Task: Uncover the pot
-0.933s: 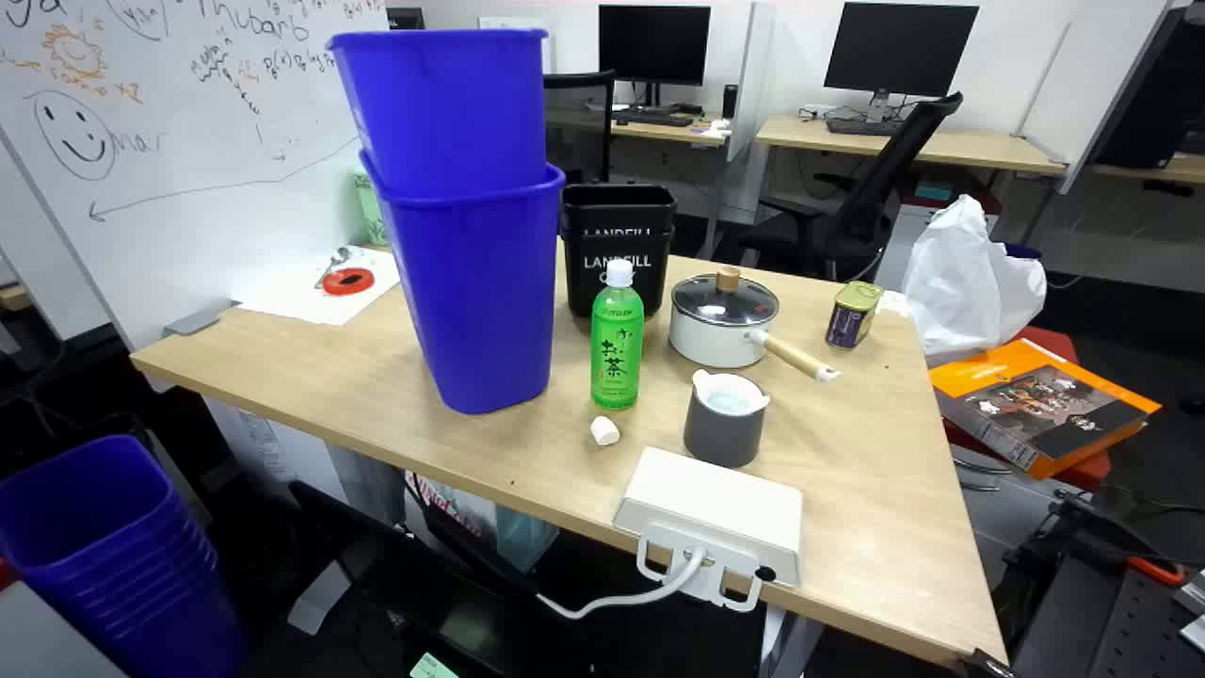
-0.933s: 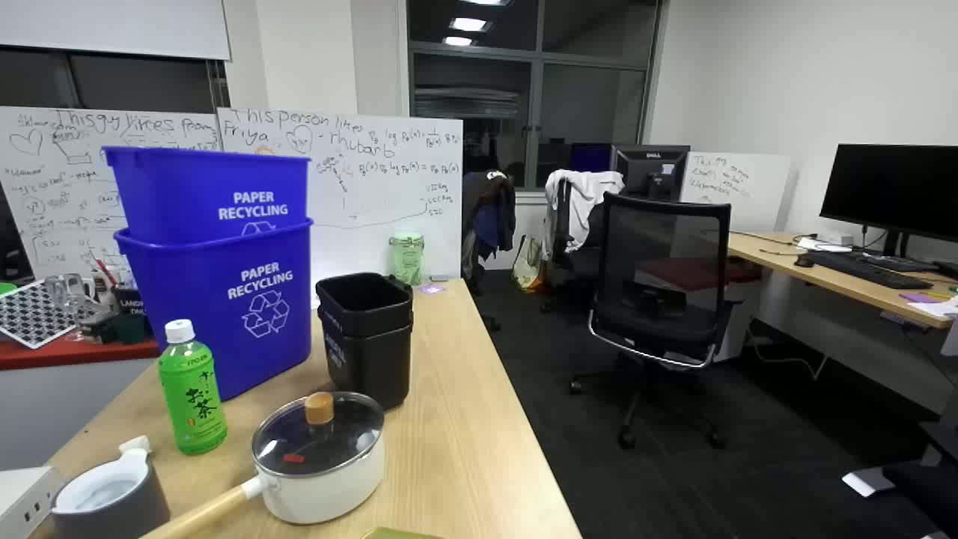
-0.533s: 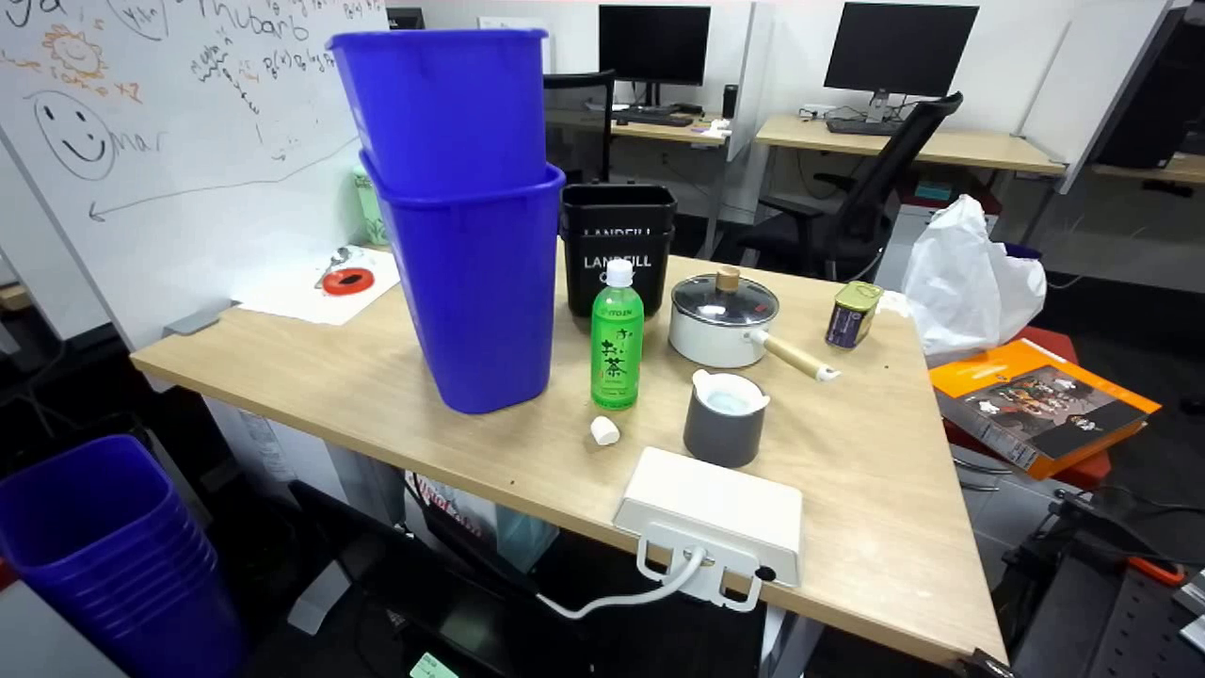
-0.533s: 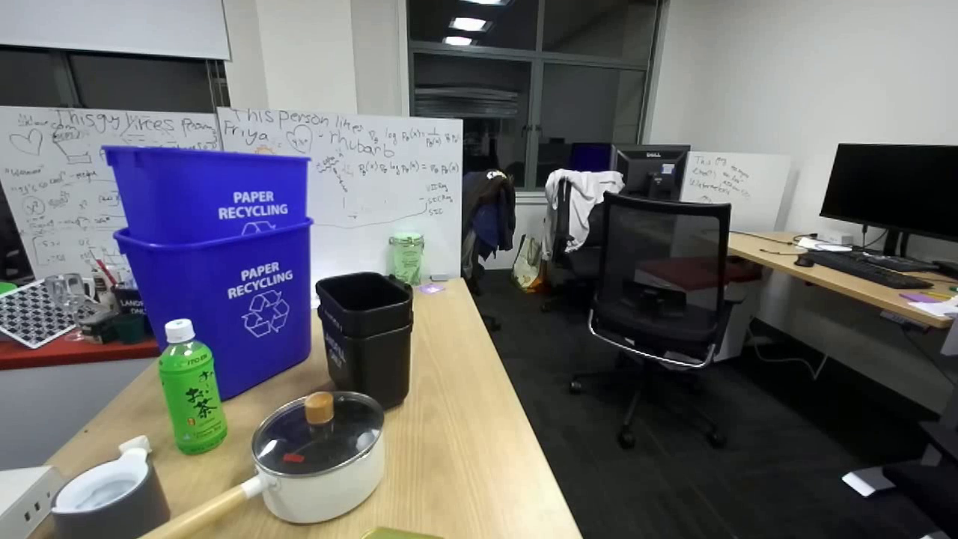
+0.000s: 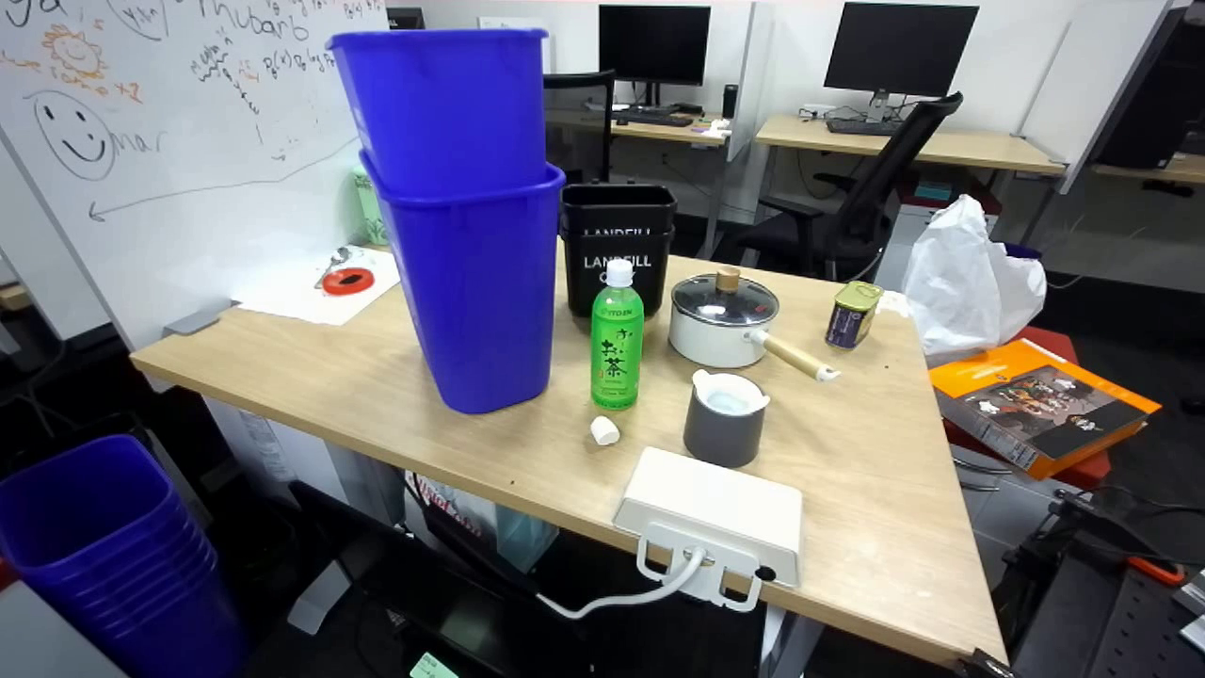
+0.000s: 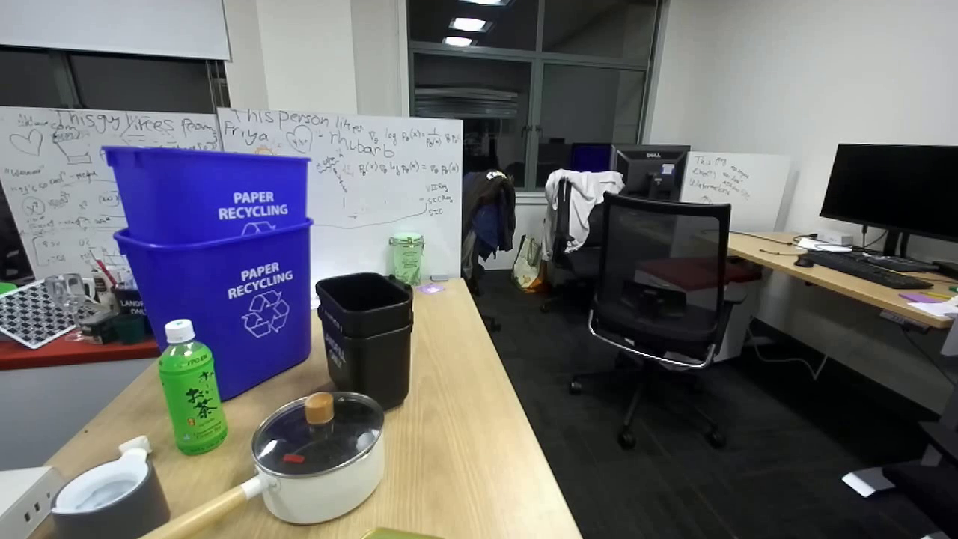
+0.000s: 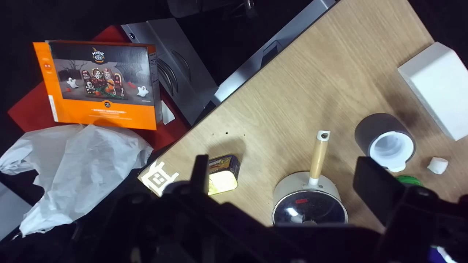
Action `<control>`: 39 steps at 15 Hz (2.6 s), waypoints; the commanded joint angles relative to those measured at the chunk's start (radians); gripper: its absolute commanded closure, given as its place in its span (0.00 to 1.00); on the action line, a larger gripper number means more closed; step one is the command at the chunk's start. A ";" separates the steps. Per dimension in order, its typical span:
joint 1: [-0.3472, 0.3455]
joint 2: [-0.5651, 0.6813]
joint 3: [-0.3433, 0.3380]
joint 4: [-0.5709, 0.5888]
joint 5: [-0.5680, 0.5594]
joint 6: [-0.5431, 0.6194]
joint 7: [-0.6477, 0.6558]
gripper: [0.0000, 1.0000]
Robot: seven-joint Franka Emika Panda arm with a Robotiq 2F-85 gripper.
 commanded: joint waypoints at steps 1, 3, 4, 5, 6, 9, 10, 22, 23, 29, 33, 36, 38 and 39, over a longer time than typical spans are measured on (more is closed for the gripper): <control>0.011 0.001 -0.007 0.003 -0.006 -0.004 0.006 0.00; 0.011 0.001 -0.007 0.003 -0.006 -0.004 0.006 0.00; 0.011 0.001 -0.007 0.003 -0.006 -0.004 0.006 0.00; 0.011 0.001 -0.007 0.003 -0.006 -0.004 0.006 0.00; 0.011 0.001 -0.007 0.003 -0.006 -0.004 0.006 0.00; 0.011 0.001 -0.007 0.003 -0.006 -0.004 0.006 0.00; 0.011 0.001 -0.007 0.003 -0.006 -0.004 0.006 0.00; 0.029 0.069 -0.009 -0.102 -0.034 0.298 -0.017 0.00; 0.033 0.094 -0.007 -0.111 -0.024 0.340 -0.013 0.00; 0.052 0.185 0.005 -0.130 -0.009 0.446 -0.009 0.00; 0.052 0.181 0.005 -0.128 -0.009 0.448 -0.010 0.00; 0.052 0.180 0.005 -0.128 -0.009 0.448 -0.010 0.00; 0.052 0.180 0.005 -0.128 -0.009 0.448 -0.010 0.00; 0.052 0.180 0.005 -0.128 -0.009 0.448 -0.010 0.00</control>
